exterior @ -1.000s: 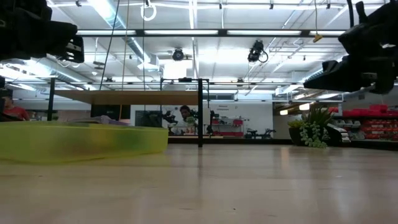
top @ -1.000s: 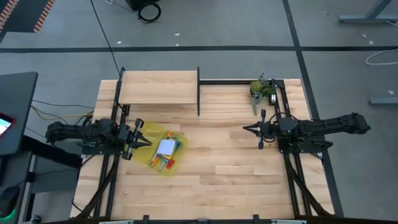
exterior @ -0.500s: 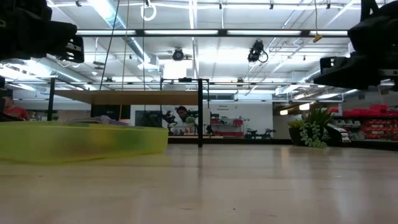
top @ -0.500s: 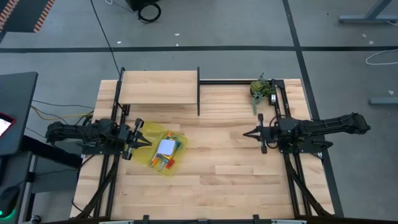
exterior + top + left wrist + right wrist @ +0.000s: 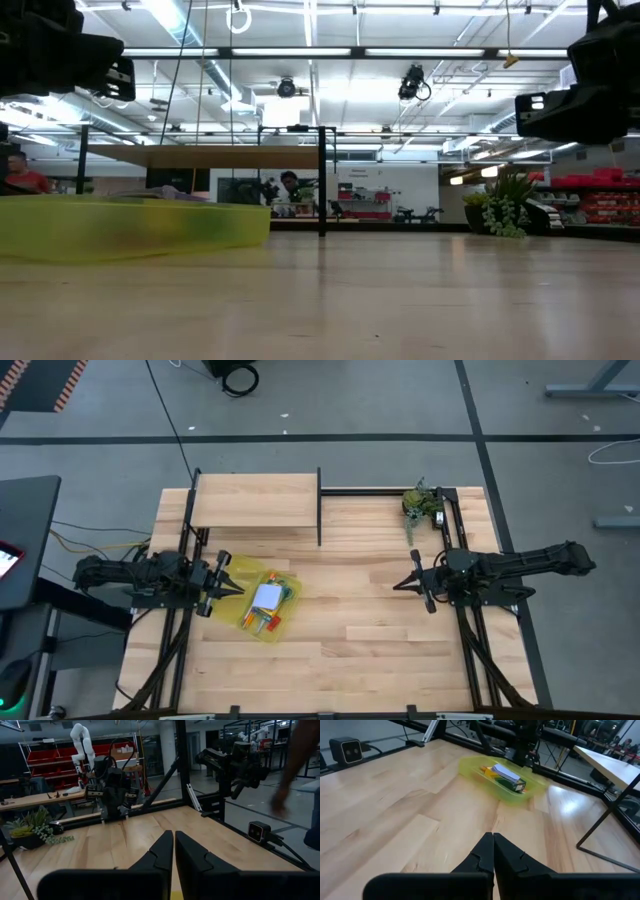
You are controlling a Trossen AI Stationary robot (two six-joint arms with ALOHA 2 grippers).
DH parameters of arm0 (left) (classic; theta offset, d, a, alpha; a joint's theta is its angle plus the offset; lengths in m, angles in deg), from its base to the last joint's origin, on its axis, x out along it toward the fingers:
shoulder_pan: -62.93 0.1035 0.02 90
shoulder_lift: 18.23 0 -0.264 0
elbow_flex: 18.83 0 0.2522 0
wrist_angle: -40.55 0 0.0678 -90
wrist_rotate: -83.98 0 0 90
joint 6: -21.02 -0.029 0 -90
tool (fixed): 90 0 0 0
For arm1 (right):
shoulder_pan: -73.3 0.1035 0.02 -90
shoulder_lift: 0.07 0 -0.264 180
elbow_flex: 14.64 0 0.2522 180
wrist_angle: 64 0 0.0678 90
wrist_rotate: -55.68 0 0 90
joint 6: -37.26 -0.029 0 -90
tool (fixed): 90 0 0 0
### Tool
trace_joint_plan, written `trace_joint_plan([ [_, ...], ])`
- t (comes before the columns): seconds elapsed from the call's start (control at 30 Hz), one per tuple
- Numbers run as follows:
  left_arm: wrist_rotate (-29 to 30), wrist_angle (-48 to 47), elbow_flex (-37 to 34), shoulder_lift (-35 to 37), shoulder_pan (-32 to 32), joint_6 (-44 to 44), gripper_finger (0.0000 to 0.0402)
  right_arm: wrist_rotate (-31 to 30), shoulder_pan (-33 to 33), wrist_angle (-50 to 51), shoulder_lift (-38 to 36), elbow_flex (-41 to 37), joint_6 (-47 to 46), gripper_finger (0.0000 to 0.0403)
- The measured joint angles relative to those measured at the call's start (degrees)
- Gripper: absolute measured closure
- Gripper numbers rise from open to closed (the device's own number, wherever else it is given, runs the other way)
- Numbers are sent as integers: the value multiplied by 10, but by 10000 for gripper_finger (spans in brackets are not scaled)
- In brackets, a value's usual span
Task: Pack school essentials
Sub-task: Return to Home Position
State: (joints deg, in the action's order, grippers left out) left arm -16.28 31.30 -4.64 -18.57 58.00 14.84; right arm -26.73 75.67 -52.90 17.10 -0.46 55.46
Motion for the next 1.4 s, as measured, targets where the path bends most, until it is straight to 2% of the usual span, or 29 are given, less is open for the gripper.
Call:
trace_joint_plan([
  [0.4, 0, 0, 0, 0, 0, 0, 366, 0, 0, 0, 0, 0, 0, 393],
  [0.77, 0, 0, 0, 0, 0, 0, 378, 0, 0, 0, 0, 0, 0, 393],
  [1.07, 0, 0, 0, 0, 0, 0, 366, 0, 0, 0, 0, 0, 0, 393],
  [1.4, 0, 0, 0, 0, 0, 0, 378, 0, 0, 0, 0, 0, 0, 393],
])
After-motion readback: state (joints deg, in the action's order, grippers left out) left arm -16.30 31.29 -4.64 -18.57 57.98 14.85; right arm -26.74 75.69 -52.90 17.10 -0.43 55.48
